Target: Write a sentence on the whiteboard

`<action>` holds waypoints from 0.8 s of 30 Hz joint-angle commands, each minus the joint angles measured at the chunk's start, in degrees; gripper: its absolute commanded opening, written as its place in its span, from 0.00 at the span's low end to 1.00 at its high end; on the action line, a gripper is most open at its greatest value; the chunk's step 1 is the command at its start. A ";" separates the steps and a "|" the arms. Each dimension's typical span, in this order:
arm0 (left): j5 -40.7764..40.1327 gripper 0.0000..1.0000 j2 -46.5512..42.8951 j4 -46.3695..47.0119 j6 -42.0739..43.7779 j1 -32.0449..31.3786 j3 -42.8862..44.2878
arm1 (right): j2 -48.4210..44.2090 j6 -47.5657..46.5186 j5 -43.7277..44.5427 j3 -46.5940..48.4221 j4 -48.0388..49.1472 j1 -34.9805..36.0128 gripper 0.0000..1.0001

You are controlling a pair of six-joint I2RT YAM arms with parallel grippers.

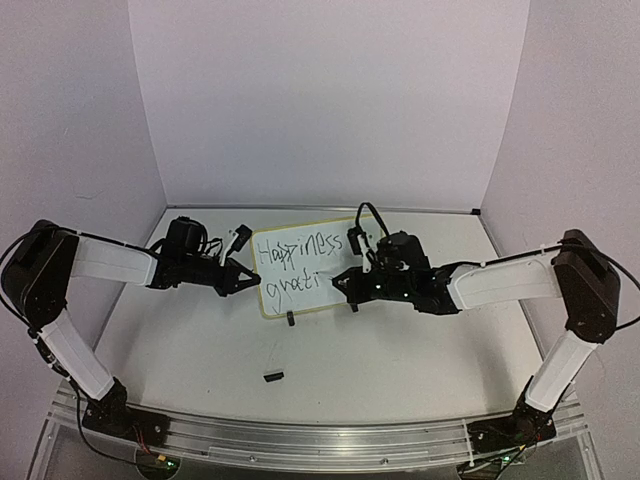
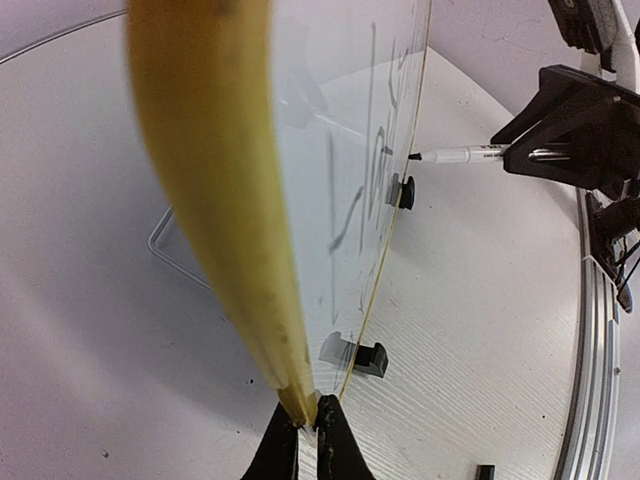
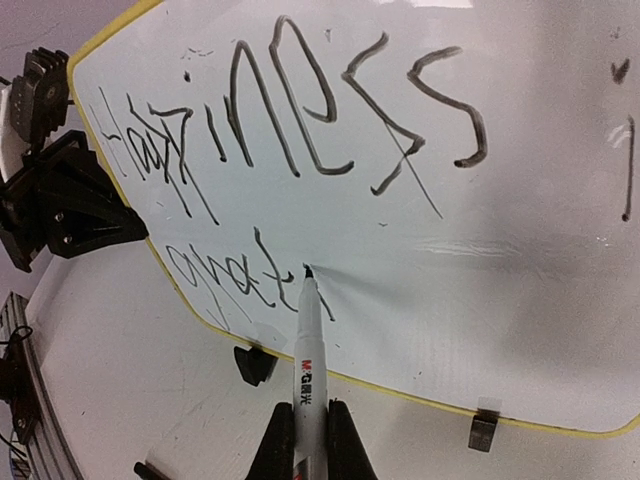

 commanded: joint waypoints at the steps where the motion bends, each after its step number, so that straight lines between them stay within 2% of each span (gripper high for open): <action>1: -5.48 0.00 -0.26 -2.96 2.02 0.25 2.31 | -6.23 -1.00 0.08 -2.42 1.91 -0.29 0.00; 11: -5.50 0.00 -0.33 -3.27 2.06 0.25 2.46 | -6.29 -0.92 -2.67 -5.26 3.07 -1.71 0.00; 24: -5.65 0.00 -0.23 -3.63 2.10 0.25 2.60 | -1.77 -0.84 -4.47 -2.68 4.03 -2.20 0.00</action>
